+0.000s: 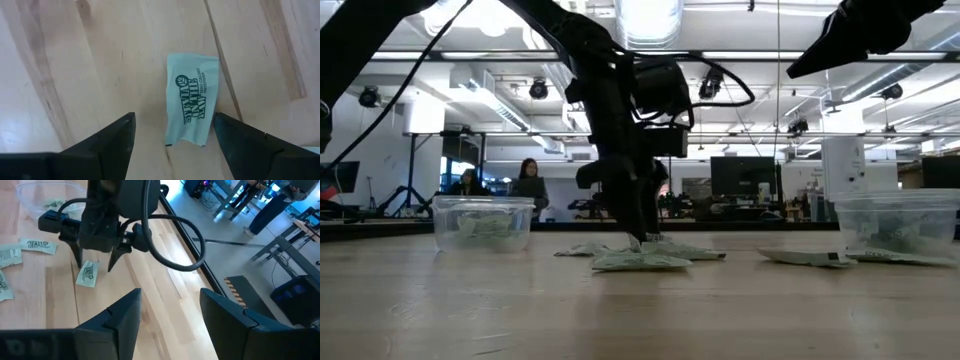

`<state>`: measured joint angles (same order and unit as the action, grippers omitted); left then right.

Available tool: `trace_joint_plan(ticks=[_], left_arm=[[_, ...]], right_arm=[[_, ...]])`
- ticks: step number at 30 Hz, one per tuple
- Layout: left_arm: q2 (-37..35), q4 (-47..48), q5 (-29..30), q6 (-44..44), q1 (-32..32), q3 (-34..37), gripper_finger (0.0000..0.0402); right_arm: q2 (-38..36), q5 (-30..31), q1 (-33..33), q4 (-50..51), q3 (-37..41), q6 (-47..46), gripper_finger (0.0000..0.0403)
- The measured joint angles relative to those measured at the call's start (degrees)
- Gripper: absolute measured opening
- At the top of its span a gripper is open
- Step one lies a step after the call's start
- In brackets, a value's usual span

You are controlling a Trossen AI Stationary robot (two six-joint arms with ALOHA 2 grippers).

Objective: Pick and place Stevia / Truvia into bins
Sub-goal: Put the stevia packet into the oval transparent container

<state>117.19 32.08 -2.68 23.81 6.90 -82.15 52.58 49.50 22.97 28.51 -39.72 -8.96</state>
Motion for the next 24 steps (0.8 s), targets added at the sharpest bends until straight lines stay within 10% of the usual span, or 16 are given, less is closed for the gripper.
trace_joint_plan(ticks=[9,24], left_arm=[[0.0,0.5,-1.6,-1.0,-0.2,0.1,0.0243],[0.0,1.5,-3.9,-1.1,-0.4,0.2,0.0107]], right_arm=[[0.0,0.0,0.0,-0.1,0.0,0.2,0.0191],[0.0,0.0,0.0,-0.2,0.0,0.4,0.0168]])
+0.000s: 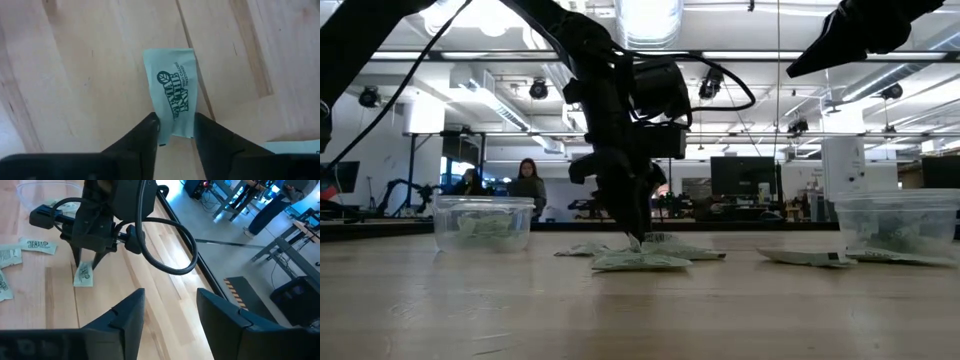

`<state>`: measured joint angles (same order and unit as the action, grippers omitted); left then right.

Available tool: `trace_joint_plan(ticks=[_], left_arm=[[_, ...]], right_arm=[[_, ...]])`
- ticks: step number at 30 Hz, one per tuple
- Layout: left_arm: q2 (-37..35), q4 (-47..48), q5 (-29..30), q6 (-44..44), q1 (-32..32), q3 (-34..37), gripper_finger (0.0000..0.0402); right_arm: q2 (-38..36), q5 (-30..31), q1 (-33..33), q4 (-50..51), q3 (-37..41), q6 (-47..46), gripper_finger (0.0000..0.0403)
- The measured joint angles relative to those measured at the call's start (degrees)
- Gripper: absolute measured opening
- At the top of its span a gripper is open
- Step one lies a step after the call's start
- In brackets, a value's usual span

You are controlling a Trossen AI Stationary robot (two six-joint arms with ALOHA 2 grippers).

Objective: Pick and place Stevia / Truvia into bins
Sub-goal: Put the stevia packet into the oval transparent container

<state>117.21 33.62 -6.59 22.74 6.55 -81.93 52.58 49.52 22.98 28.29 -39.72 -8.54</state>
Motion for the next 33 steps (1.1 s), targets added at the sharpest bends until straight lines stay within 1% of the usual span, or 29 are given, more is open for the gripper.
trace_joint_plan(ticks=[13,20,33], left_arm=[[-0.3,0.0,0.3,0.0,0.0,-0.2,0.0007],[-2.5,1.8,0.7,-0.1,0.0,-0.6,0.0004],[-11.1,14.2,1.3,-4.6,-2.7,-0.2,0.0002]], right_arm=[[0.0,0.0,0.0,0.0,0.0,0.2,0.0149],[0.0,0.0,0.0,0.1,0.0,0.8,0.0141],[0.0,0.0,0.0,-0.1,0.0,1.0,0.0133]])
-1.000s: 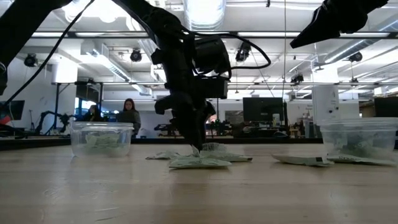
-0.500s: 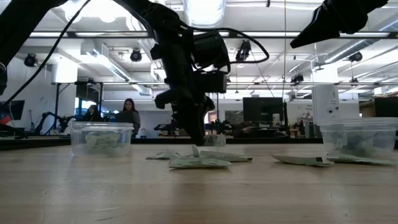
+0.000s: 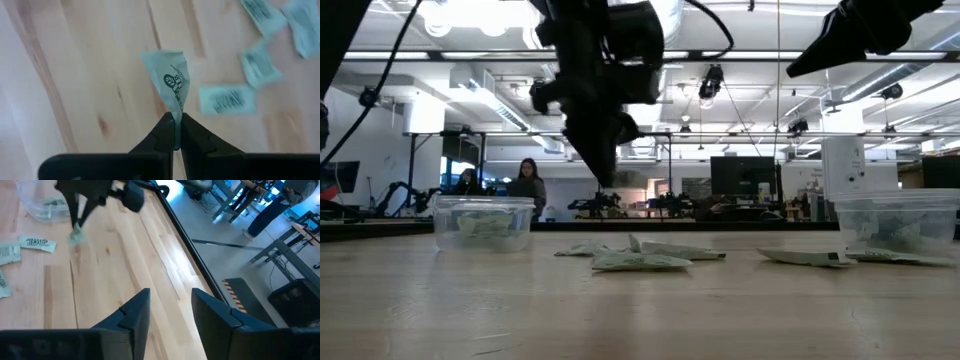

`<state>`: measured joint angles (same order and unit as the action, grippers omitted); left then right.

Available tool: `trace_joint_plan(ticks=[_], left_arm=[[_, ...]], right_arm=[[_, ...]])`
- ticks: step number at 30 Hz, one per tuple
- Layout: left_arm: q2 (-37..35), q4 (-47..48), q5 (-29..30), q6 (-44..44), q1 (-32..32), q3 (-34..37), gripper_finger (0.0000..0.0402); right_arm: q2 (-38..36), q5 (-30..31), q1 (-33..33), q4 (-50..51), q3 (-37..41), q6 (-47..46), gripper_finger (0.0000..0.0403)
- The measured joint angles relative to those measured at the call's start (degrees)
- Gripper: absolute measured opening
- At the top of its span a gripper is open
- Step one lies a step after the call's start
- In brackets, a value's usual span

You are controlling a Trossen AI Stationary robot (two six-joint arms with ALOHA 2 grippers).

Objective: Pick and place Stevia / Truvia into bins
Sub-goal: Put the stevia packet into the oval transparent container

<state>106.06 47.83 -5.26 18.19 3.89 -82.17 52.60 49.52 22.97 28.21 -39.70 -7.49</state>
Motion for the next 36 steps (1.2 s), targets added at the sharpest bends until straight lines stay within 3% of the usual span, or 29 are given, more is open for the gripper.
trace_joint_plan(ticks=[9,22,36], left_arm=[[-6.7,5.6,2.8,-4.7,-2.9,4.3,0.0001],[-18.1,5.0,5.6,-14.4,-3.6,18.9,0.0001],[-20.8,4.6,5.6,-18.0,-3.6,26.8,0.0004]], right_arm=[[0.0,-0.1,0.0,-0.2,0.0,-0.3,0.0127],[0.0,-0.5,0.0,-0.3,0.0,-1.5,0.0123],[0.0,-0.5,0.0,-0.8,0.0,-1.8,0.0120]])
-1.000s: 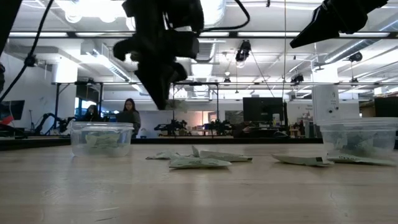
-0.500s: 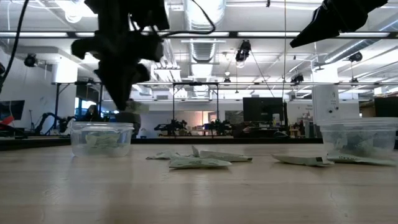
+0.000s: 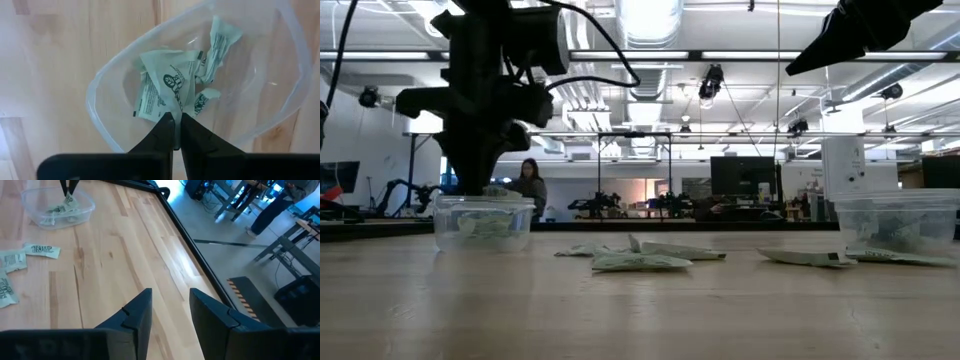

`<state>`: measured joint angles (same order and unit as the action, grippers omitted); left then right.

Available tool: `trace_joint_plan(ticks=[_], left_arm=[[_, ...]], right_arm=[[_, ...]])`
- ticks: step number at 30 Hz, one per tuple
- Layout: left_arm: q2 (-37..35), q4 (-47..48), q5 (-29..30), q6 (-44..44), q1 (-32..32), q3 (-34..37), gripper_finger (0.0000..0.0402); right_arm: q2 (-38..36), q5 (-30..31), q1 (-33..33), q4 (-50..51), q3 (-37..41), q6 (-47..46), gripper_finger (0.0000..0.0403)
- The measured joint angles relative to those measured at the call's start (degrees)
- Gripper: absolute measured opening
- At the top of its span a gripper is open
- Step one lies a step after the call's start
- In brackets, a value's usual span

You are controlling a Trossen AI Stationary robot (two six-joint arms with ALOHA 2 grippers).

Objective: Pick and place Stevia / Truvia into bins
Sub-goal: Put the stevia packet into the oval transparent container, then put the stevia packet into the round transparent container

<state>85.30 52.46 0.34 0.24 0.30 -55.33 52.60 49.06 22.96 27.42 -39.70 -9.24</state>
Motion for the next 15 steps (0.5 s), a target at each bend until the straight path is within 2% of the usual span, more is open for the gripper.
trace_joint_plan(ticks=[4,11,15], left_arm=[[0.0,0.5,0.0,0.0,0.0,1.1,0.0032],[0.0,0.5,3.2,-0.8,0.0,0.6,0.0111],[-0.3,1.9,3.0,-1.6,0.0,0.0,0.0149]], right_arm=[[0.0,0.0,0.0,-0.2,0.0,-0.2,0.0123],[0.0,-0.4,0.0,-1.9,0.0,-0.2,0.0118],[0.0,-4.8,0.0,-5.7,1.0,1.7,0.0121]])
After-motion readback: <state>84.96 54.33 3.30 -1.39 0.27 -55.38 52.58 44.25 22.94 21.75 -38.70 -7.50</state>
